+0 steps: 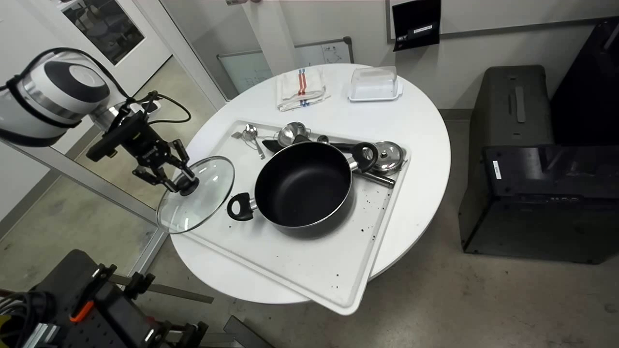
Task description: Uncover the pot
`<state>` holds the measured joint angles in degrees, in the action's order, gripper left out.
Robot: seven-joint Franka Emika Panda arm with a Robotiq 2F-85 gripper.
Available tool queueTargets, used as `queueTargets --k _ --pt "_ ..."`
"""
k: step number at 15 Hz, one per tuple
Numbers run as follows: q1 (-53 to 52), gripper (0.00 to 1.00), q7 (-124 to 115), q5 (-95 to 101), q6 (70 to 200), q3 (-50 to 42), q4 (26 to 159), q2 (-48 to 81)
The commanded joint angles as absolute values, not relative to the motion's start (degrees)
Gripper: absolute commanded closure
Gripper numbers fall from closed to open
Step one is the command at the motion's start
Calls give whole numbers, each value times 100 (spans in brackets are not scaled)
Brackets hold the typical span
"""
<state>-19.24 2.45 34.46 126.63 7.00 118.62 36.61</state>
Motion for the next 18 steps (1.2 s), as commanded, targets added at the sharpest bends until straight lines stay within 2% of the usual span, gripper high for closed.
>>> queueTargets --k 1,18 --pt "-1876 75 391 3527 12787 682 11657 3850" --pt "-1574 75 1376 3590 13306 386 10782 5071"
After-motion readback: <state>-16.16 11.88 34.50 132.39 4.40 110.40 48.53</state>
